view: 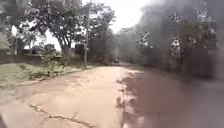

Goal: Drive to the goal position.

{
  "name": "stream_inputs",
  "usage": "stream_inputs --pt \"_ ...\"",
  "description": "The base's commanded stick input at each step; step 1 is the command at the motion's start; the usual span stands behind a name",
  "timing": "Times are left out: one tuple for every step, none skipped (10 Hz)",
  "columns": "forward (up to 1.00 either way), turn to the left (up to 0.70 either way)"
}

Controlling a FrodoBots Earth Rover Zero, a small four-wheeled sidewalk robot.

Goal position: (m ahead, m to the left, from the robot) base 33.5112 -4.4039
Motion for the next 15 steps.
stream_inputs --pt "1.00 0.00" --pt "1.00 -0.06" --pt "1.00 -0.27" --pt "1.00 0.00" --pt "1.00 0.00" --pt "1.00 0.00" --pt "1.00 0.00" --pt "1.00 -0.21" --pt "1.00 -0.27" --pt "1.00 -0.09" --pt "1.00 0.00" --pt "1.00 0.00" --pt "1.00 0.00" --pt "1.00 0.00" --pt "1.00 0.00"
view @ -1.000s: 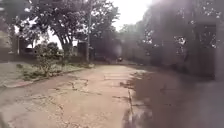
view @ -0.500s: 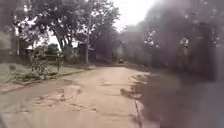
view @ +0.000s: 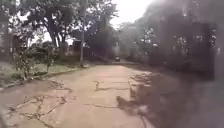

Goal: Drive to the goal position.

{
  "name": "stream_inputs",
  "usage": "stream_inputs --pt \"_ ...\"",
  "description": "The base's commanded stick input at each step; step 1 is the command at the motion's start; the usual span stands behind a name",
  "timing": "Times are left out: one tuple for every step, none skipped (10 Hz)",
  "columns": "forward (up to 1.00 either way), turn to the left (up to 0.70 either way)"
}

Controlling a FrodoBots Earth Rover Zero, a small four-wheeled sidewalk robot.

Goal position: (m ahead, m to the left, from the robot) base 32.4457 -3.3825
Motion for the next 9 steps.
stream_inputs --pt "1.00 0.00" --pt "1.00 0.00" --pt "1.00 0.00" --pt "1.00 0.00" --pt "1.00 0.00" --pt "1.00 0.00" --pt "1.00 0.00" --pt "1.00 0.00" --pt "1.00 0.00"
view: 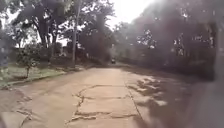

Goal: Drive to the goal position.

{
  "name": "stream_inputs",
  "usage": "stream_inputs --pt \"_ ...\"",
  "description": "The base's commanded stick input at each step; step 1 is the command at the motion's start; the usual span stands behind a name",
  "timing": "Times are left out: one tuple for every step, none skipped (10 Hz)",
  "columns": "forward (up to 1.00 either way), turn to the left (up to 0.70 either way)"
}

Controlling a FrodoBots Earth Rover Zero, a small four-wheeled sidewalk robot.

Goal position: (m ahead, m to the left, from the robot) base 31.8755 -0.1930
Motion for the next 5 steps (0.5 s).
stream_inputs --pt "1.00 0.00" --pt "1.00 0.00" --pt "1.00 0.00" --pt "1.00 0.00" --pt "1.00 0.00"
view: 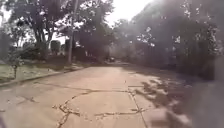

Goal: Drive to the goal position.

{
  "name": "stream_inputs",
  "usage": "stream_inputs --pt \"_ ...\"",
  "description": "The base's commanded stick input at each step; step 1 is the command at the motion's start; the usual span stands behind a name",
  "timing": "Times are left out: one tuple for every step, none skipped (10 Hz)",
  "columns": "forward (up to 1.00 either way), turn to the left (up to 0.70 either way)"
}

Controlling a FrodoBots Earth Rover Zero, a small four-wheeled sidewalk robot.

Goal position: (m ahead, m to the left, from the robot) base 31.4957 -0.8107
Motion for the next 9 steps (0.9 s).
stream_inputs --pt "1.00 0.00" --pt "1.00 0.00" --pt "1.00 0.00" --pt "1.00 0.00" --pt "1.00 0.00" --pt "1.00 0.00" --pt "1.00 0.00" --pt "1.00 0.00" --pt "1.00 0.00"
